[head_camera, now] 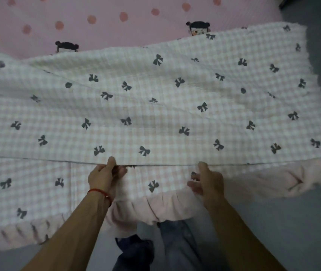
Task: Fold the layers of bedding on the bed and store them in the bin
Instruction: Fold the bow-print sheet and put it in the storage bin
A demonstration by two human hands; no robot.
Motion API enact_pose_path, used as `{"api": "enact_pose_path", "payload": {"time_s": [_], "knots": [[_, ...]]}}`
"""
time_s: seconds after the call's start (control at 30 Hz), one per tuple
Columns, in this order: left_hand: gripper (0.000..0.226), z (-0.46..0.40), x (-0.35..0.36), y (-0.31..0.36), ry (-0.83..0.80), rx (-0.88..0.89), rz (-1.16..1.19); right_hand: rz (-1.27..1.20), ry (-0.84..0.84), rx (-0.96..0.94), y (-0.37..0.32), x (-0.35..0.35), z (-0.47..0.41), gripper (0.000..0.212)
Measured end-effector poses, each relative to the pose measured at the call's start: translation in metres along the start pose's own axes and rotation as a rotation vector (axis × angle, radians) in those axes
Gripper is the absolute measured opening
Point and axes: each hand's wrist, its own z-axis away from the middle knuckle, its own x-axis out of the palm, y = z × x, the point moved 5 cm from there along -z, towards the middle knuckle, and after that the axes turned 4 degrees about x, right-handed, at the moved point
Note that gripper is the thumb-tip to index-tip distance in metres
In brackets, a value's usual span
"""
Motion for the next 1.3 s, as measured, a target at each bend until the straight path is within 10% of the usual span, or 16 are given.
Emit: {"api": "enact_pose_path", "payload": {"time_s": [0.23,0.6,0.77,0.93,1.13,1.3], "knots": [[0.016,0.05,-0.049,-0.037,0.002,0.029,0.037,-0.478,0.07,-0.104,0.005,-0.01,-0.025,0.035],[0.026,0.028,-0.066,-0.087,0.045,-0.089,-0.039,-0.137,0.282,-0.226,0.042,-0.035,-0.036,0.04],[0.026,0.022,-0.077,-0.078,0.023,-0.077,-0.165,0.277,0.584,-0.709,0.023,0.005,0.043,0.068],[0.017,-0.002,-0.13,-0.012,0.254,0.11,-0.349,0.853,-0.171,-1.124,0.046,0.151,0.097,0.048],[0.06,-0.059,-0.223,0.08,0.416,0.35,-0.98,1.07,-0.505,-1.685,0.075,0.3,0.183,0.044],[0.089,-0.118,-0.291,0.135,0.286,0.212,-1.349,1.508,-0.603,-1.357,0.111,0.395,0.172,0.082]]}}
